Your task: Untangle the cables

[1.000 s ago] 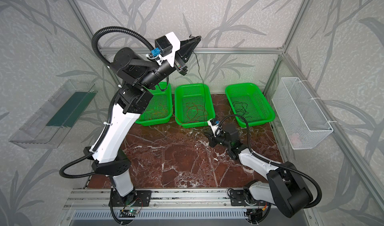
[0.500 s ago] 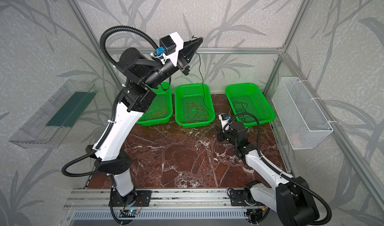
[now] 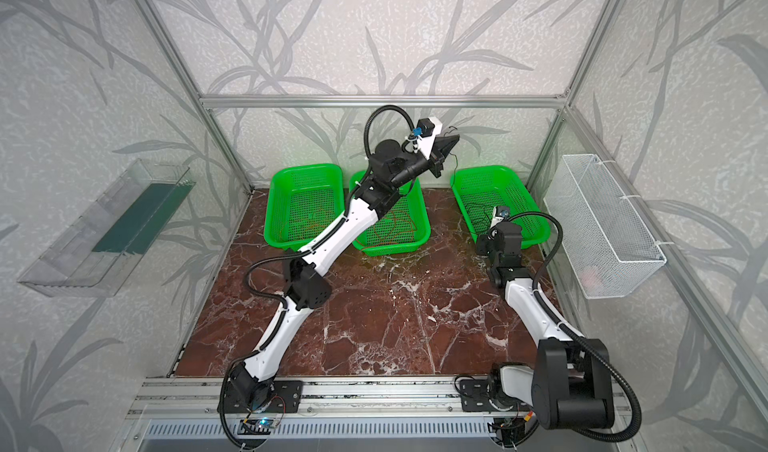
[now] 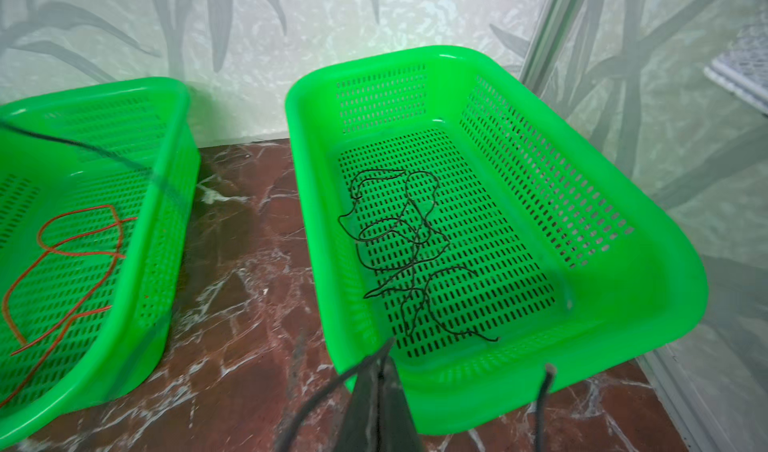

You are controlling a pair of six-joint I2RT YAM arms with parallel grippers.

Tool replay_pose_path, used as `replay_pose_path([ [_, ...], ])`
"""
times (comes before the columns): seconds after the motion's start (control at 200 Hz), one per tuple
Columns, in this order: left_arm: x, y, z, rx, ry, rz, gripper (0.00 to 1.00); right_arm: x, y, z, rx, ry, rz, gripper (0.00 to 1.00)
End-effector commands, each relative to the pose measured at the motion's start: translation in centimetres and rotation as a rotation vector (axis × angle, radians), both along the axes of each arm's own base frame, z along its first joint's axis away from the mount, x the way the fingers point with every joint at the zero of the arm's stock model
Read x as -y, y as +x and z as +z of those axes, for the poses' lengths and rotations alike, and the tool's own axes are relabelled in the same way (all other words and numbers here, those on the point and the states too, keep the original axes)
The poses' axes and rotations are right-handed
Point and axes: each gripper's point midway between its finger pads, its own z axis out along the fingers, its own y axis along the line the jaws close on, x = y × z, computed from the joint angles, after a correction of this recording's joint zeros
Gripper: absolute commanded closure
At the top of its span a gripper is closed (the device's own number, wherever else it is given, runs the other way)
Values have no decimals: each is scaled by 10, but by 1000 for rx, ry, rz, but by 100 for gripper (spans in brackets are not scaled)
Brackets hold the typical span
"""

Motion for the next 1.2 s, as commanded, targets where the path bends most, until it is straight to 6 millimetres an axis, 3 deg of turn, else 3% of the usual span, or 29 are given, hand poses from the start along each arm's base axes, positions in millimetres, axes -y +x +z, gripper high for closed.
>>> replay_pose_path([
  [0.0, -1, -16, 37, 35, -174, -30, 100, 21, 24, 14, 66, -40, -86, 100],
  [0.125, 12, -7, 3, 0, -173, -31, 100, 38, 49, 1, 45, -82, -152, 100],
  [0.17, 15, -6, -5, -7, -176, -34, 100, 40, 57, -4, 32, -97, -154, 88],
  [0.22, 19, -5, -12, -9, -178, -36, 100, 46, 65, -9, 19, -118, -177, 84],
  [0.31, 28, -5, -27, -14, -162, -40, 100, 48, 75, -15, -12, -134, -170, 46],
  [0.45, 42, -3, -56, -48, -132, -45, 100, 49, 74, -21, -103, -149, -166, 20],
  [0.525, 45, -2, -64, -59, -130, -46, 100, 54, 71, -23, -153, -157, -177, 0],
  [0.59, 48, -2, -69, -66, -127, -45, 100, 59, 68, -24, -198, -130, -197, 1],
  [0.685, 50, -1, -76, -76, -125, -43, 100, 48, 62, -18, -200, -67, -153, 1],
  [0.86, 50, 0, -75, -78, -127, -36, 100, 16, 56, 12, 103, -13, 22, 0],
  [1.02, 51, -2, -74, -76, -128, -41, 100, -28, 44, 22, 269, 17, 275, 4],
  [1.194, 55, -10, -71, -82, -131, -73, 100, -46, 53, 48, 432, 77, 373, 6],
])
